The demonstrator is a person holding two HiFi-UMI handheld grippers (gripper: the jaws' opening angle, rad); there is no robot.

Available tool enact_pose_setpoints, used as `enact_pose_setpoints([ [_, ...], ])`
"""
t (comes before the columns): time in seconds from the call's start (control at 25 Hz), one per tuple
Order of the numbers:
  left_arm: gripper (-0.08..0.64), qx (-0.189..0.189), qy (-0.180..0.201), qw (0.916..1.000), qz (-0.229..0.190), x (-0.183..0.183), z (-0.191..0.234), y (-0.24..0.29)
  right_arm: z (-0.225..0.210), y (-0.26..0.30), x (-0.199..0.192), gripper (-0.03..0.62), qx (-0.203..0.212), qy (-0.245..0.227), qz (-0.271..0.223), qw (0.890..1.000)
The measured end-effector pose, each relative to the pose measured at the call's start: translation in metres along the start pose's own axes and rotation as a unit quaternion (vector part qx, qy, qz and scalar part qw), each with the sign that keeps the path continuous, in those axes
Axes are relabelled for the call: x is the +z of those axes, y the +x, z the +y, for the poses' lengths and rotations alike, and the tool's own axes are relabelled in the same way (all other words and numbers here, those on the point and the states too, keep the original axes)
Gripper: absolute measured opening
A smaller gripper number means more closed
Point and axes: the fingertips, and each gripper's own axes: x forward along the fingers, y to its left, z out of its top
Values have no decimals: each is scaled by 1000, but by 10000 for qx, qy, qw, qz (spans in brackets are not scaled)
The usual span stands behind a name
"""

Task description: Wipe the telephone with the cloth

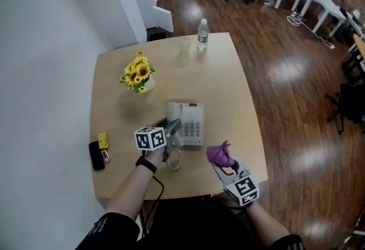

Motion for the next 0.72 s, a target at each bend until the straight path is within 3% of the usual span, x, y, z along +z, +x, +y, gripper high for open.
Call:
enact_pose_setpoints([
  [0.16, 219, -990, 112, 9943, -381, 23, -61, -52, 2, 1, 57, 152, 206, -183, -424, 9987],
  [0.24, 218, -1222, 275, 9909, -497, 29, -86, -78, 7, 0, 94, 152, 341, -397, -708, 9961],
  [0.32, 219, -1382, 367, 9876, -643, 33, -108, -100, 16, -1, 133, 152, 470, -899, -904, 9907],
  [0.52, 218, -1604, 710, 9803, -911, 39, -159, -140, 55, 4, 209, 152, 716, -2536, -1017, 9593],
  [0.72, 218, -1532, 828, 9787, -1084, 39, -179, -164, 89, 4, 221, 150, 841, -3400, -923, 9321],
])
